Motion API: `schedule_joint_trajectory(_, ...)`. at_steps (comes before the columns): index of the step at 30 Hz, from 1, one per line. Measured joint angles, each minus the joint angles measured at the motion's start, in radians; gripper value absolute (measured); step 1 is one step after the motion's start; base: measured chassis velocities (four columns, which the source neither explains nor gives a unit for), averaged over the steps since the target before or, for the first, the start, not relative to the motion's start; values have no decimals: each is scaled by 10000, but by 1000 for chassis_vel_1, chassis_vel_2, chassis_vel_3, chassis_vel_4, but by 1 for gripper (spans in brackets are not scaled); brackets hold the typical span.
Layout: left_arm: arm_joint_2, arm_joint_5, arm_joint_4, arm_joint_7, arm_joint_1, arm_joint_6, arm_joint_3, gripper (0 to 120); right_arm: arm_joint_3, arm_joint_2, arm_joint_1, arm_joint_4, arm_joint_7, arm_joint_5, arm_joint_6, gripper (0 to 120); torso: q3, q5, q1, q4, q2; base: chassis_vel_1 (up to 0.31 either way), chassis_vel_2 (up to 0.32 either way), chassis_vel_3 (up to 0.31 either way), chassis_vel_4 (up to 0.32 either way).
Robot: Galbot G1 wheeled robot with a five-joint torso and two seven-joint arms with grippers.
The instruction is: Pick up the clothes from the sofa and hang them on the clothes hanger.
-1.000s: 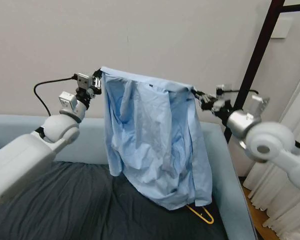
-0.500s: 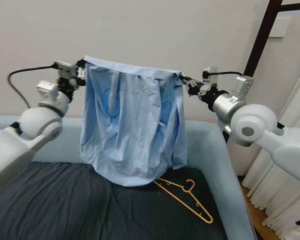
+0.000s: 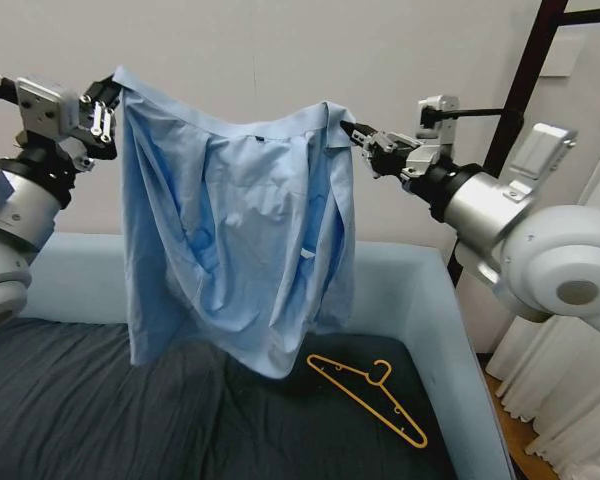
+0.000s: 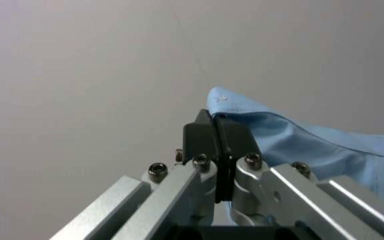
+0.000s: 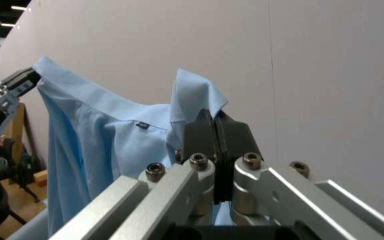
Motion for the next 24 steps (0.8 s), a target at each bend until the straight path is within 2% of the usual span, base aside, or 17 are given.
schedule_joint_trajectory(3, -208, 235, 166, -77, 232, 103, 87, 0, 181, -40, -449, 276, 44, 46, -35, 0, -1, 6, 0, 2, 1, 0, 0, 0, 0)
schedule_joint_trajectory(8, -1450, 1256, 1083, -203, 1641, 202, 235, 0, -141, 388, -1307, 330, 306, -329, -58, 0, 4, 0, 3, 1, -2, 0, 0, 0, 0)
schedule_joint_trajectory(9, -1450, 1256, 1083, -203, 1641, 202, 235, 0, -141, 388, -1307, 330, 306, -329, -58, 0, 4, 0, 3, 1, -2, 0, 0, 0, 0)
schedule_joint_trajectory(11, -2435, 2200, 1743, -115, 2644, 124, 348, 0, -717, 805, -1798, -14, 369, -1151, 7, 0, 5, -8, 5, 4, -3, 0, 0, 0, 0)
schedule_joint_trajectory(13, -3540, 3513, 2801, 134, 3620, -244, 433, 0, -1101, 1539, -2747, -433, 420, -2166, 98, 0, 5, 1, 4, 4, -3, 0, 0, 0, 0)
schedule_joint_trajectory(14, -3540, 3513, 2801, 134, 3620, -244, 433, 0, -1101, 1539, -2747, -433, 420, -2166, 98, 0, 5, 1, 4, 4, -3, 0, 0, 0, 0)
schedule_joint_trajectory(16, -4522, 4394, 3953, 294, 4102, -636, 629, 0, -1352, 2113, -3569, -903, 465, -2791, 121, 0, 4, -7, 4, 4, -3, 0, 0, 0, 0)
schedule_joint_trajectory(18, -5552, 5155, 5289, 423, 4117, -1063, 920, 0, -1776, 2777, -4418, -1706, 464, -3706, 212, 0, 6, -2, 5, 8, -4, 0, 0, 0, 0)
schedule_joint_trajectory(19, -5552, 5155, 5289, 423, 4117, -1063, 920, 0, -1776, 2777, -4418, -1706, 464, -3706, 212, 0, 6, -2, 5, 8, -4, 0, 0, 0, 0)
schedule_joint_trajectory(20, -5956, 5406, 5781, 447, 3985, -1232, 1068, 0, -1929, 3031, -4690, -2175, 399, -4120, 283, 0, 6, -12, 4, 9, -4, 0, 0, 0, 0)
schedule_joint_trajectory(21, -6324, 5607, 6321, 454, 3757, -1393, 1206, 0, -2062, 3399, -4917, -2762, 270, -4590, 396, 0, 6, -6, 5, -3, -4, 0, 0, 0, 0)
schedule_joint_trajectory(22, -6615, 5753, 6743, 464, 3524, -1509, 1301, 0, -2132, 3754, -5018, -3338, 164, -4908, 522, 0, 6, 6, 5, -1, -4, 0, 0, 0, 0)
schedule_joint_trajectory(23, -6615, 5753, 6743, 464, 3524, -1509, 1301, 0, -2132, 3754, -5018, -3338, 164, -4908, 522, 0, 6, 6, 5, -1, -4, 0, 0, 0, 0)
schedule_joint_trajectory(24, -6827, 5869, 7070, 488, 3356, -1585, 1368, 0, -2155, 4109, -5044, -3939, 54, -5147, 651, 0, 5, 9, 4, -5, -4, 0, 0, 0, 0)
